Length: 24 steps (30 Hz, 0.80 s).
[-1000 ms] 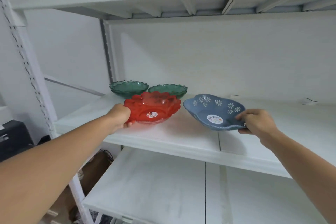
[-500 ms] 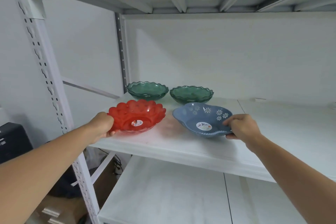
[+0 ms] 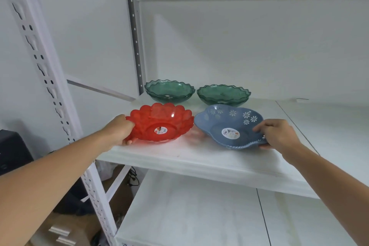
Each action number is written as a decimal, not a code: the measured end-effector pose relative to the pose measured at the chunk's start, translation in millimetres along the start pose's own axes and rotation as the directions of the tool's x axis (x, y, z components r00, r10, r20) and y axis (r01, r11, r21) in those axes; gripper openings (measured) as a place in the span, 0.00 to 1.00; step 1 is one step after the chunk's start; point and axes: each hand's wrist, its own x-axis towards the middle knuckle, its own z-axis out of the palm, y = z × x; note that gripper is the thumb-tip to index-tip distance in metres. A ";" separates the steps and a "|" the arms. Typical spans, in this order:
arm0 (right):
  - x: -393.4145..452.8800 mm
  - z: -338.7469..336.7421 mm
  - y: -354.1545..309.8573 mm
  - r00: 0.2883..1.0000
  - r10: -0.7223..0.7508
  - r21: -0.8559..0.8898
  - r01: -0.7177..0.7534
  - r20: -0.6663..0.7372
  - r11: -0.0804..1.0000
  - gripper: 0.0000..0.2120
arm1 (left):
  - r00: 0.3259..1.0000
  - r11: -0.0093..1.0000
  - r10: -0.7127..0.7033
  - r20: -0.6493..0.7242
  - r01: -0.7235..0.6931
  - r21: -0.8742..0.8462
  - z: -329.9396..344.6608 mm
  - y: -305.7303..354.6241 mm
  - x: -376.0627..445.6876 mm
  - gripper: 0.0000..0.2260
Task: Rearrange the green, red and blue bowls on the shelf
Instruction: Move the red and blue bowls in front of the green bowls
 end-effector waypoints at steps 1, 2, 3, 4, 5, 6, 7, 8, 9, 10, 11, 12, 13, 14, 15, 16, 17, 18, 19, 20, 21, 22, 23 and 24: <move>-3.2 1.3 0.0 1.000 0.005 -0.010 -0.005 -0.002 1.000 0.25 | 1.000 1.000 0.012 0.028 -0.012 0.022 -3.4 -1.2 5.2 0.12; -6.3 1.7 -0.8 1.000 0.014 -0.021 -0.014 -0.008 1.000 0.25 | 0.999 0.999 0.012 0.051 -0.014 0.032 -7.5 -0.9 10.8 0.12; -9.5 2.0 -1.9 1.000 0.023 -0.032 -0.023 -0.016 0.999 0.24 | 0.997 1.000 0.003 0.073 -0.006 0.030 -12.1 -0.5 16.0 0.13; -12.8 1.9 -2.7 0.999 0.029 -0.037 -0.029 -0.024 0.999 0.23 | 0.996 0.999 0.000 0.091 -0.003 0.035 -17.2 -0.5 21.5 0.14; -15.0 1.2 -3.3 0.999 0.032 -0.034 -0.033 -0.032 0.999 0.23 | 0.994 0.999 0.002 0.106 -0.008 0.052 -22.1 0.3 28.1 0.17; -17.0 0.3 -3.2 0.999 0.036 -0.029 -0.037 -0.040 0.999 0.23 | 0.993 0.996 0.005 0.119 -0.016 0.087 -26.3 -0.1 34.9 0.19; -18.4 -0.3 -3.2 0.998 0.041 -0.021 -0.042 -0.045 0.999 0.23 | 0.991 0.992 0.009 0.133 -0.025 0.120 -29.6 -0.6 40.9 0.20; -19.5 -0.6 -3.1 0.998 0.049 -0.016 -0.050 -0.045 0.999 0.23 | 0.988 0.990 0.014 0.152 -0.034 0.133 -32.0 -1.9 45.9 0.20; -21.0 -0.8 -2.6 0.997 0.062 -0.013 -0.063 -0.042 0.998 0.22 | 0.984 0.992 0.010 0.176 -0.032 0.119 -32.9 -4.0 50.5 0.19; -22.5 -1.4 -1.9 0.996 0.076 -0.012 -0.076 -0.044 0.997 0.22 | 0.980 0.995 0.001 0.200 -0.020 0.093 -33.3 -5.5 54.1 0.19; -23.8 -2.5 -1.6 0.995 0.084 -0.012 -0.085 -0.052 0.996 0.21 | 0.976 0.997 -0.010 0.216 -0.007 0.077 -33.1 -6.1 56.6 0.19; -24.6 -3.9 -1.5 0.995 0.084 -0.021 -0.086 -0.057 0.996 0.20 | 0.974 0.997 -0.023 0.223 0.007 0.074 -33.4 -5.8 58.5 0.21; -25.1 -5.0 -1.8 0.995 0.082 -0.034 -0.084 -0.054 0.996 0.19 | 0.975 0.997 -0.034 0.221 0.017 0.080 -33.6 -5.7 60.4 0.24; -24.9 -6.3 -2.8 0.996 0.082 -0.044 -0.084 -0.043 0.996 0.19 | 0.977 0.996 -0.041 0.210 0.022 0.089 -33.5 -4.1 61.9 0.27; -23.9 -7.5 -4.1 0.996 0.083 -0.048 -0.085 -0.030 0.995 0.18 | 0.980 0.994 -0.044 0.194 0.024 0.104 -33.3 -1.8 63.7 0.30; -22.9 -8.9 -5.6 0.996 0.082 -0.058 -0.083 -0.020 0.995 0.15 | 0.985 0.992 -0.045 0.169 0.024 0.124 -33.4 1.3 64.6 0.33; -21.0 -10.8 -7.7 0.997 0.073 -0.080 -0.074 -0.013 0.994 0.12 | 0.991 0.990 -0.040 0.131 0.022 0.140 -33.9 5.6 65.5 0.34; -19.1 -12.9 -10.3 0.998 0.057 -0.106 -0.058 -0.012 0.993 0.08 | 0.996 0.988 -0.029 0.082 0.017 0.151 -34.4 10.7 66.2 0.35; -16.7 -15.6 -13.8 0.999 0.032 -0.127 -0.034 -0.020 0.991 0.06 | 0.999 0.987 -0.017 0.034 0.011 0.159 -35.2 16.5 67.0 0.35; -13.5 -18.7 -17.9 0.999 0.002 -0.136 -0.007 -0.034 0.991 0.06 | 1.000 0.987 -0.010 -0.002 0.011 0.160 -36.3 22.5 67.8 0.34; -9.6 -21.6 -22.9 0.999 -0.027 -0.129 0.021 -0.047 0.991 0.07 | 1.000 0.989 -0.007 -0.030 0.012 0.150 -37.3 28.7 69.1 0.33; -5.5 -24.1 -28.0 0.997 -0.053 -0.114 0.047 -0.052 0.992 0.08 | 0.999 0.991 -0.004 -0.054 0.011 0.137 -38.7 34.4 70.9 0.32; -0.4 -25.7 -32.8 0.996 -0.075 -0.096 0.070 -0.052 0.993 0.09 | 0.997 0.992 0.004 -0.075 0.006 0.129 -39.7 39.7 72.9 0.32; 5.5 -26.6 -37.5 0.994 -0.094 -0.081 0.089 -0.049 0.993 0.10 | 0.995 0.991 0.017 -0.094 -0.004 0.134 -40.1 45.1 74.4 0.32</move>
